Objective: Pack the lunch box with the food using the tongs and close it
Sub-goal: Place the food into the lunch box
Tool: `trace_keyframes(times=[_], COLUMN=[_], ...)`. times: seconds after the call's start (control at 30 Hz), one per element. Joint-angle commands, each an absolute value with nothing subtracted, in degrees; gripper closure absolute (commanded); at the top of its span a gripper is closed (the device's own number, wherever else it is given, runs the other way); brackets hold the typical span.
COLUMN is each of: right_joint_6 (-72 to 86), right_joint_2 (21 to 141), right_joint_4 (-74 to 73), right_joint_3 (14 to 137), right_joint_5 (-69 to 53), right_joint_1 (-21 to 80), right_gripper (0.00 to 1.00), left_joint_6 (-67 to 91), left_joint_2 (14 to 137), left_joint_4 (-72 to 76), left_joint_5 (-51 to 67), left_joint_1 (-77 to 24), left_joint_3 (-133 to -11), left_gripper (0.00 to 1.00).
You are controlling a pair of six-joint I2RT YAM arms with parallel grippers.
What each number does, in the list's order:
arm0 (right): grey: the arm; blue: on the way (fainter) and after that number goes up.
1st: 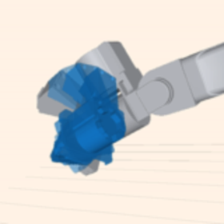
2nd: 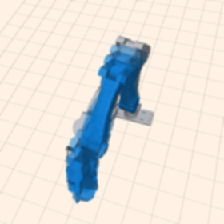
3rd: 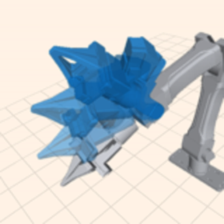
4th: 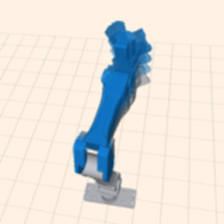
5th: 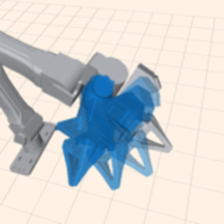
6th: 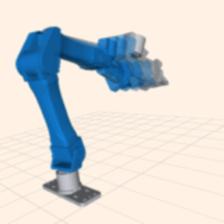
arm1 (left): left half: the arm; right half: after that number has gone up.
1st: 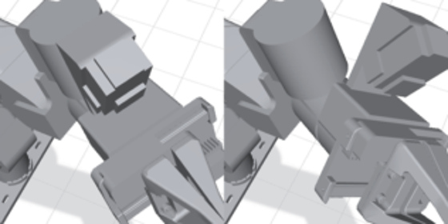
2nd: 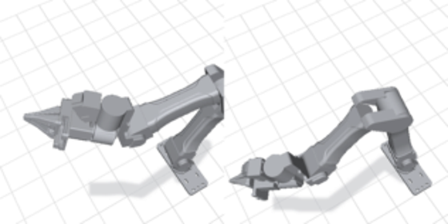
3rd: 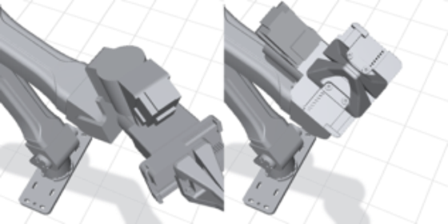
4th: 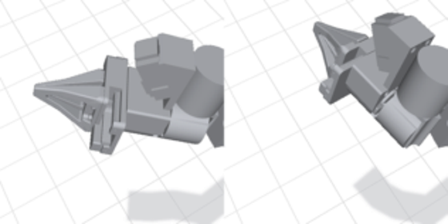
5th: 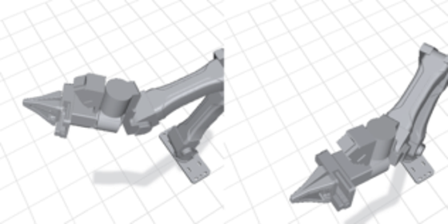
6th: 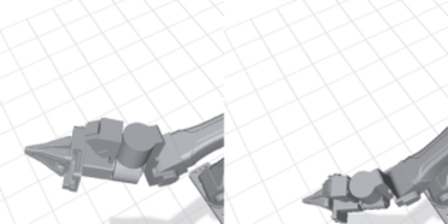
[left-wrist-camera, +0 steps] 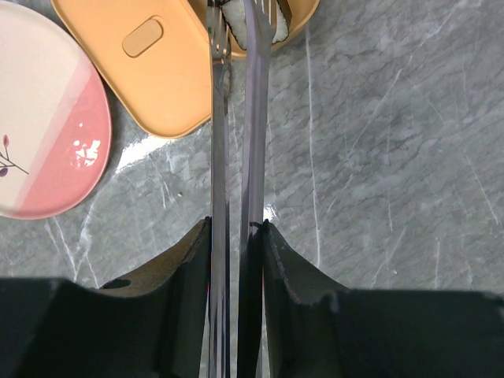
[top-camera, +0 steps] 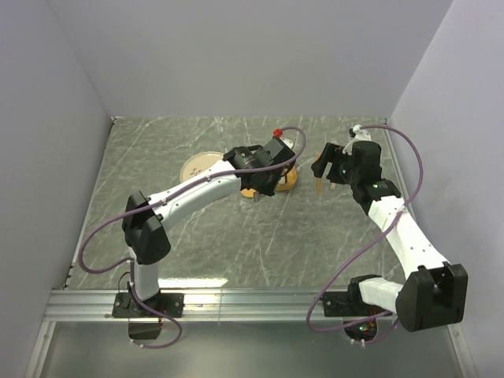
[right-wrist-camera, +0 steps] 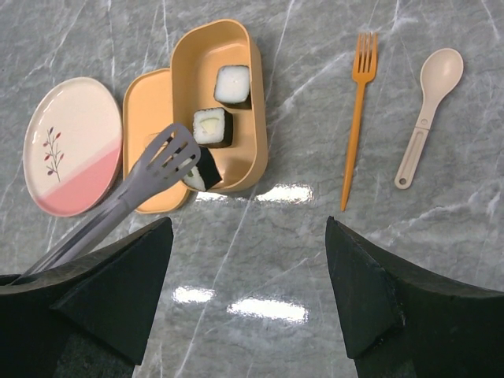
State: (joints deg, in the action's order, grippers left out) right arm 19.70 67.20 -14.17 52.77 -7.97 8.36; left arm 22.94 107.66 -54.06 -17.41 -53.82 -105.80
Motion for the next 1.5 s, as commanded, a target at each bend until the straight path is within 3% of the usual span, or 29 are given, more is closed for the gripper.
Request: trace_keyframes(times=[0.0, 0.77, 1.47], right_joint_6=[19.42, 19.51, 19.69], right_joint_2=[64.95, 64.95, 66.97], right_joint_4=[-12.83, -12.66, -12.22], right_joint_3=[52.12, 51.68, 53.08], right_joint_5=[-6.95, -7.03, -8.17], right_joint_1=[8.00, 7.91, 8.00], right_gripper=[0.15, 0.15, 0.15], left_joint_6=[21.62, 20.04, 19.86], left_joint_2=[108.10, 113.73, 106.53], left_joint_4=[-51.77, -53.79, -53.35], left_joint_5=[-17.75, -16.17, -27.86], left_joint_1=[-53.88, -53.79, -53.44], left_joint_3=[-108.19, -110.13, -114.88], left_gripper=[0.75, 0.69, 0.69])
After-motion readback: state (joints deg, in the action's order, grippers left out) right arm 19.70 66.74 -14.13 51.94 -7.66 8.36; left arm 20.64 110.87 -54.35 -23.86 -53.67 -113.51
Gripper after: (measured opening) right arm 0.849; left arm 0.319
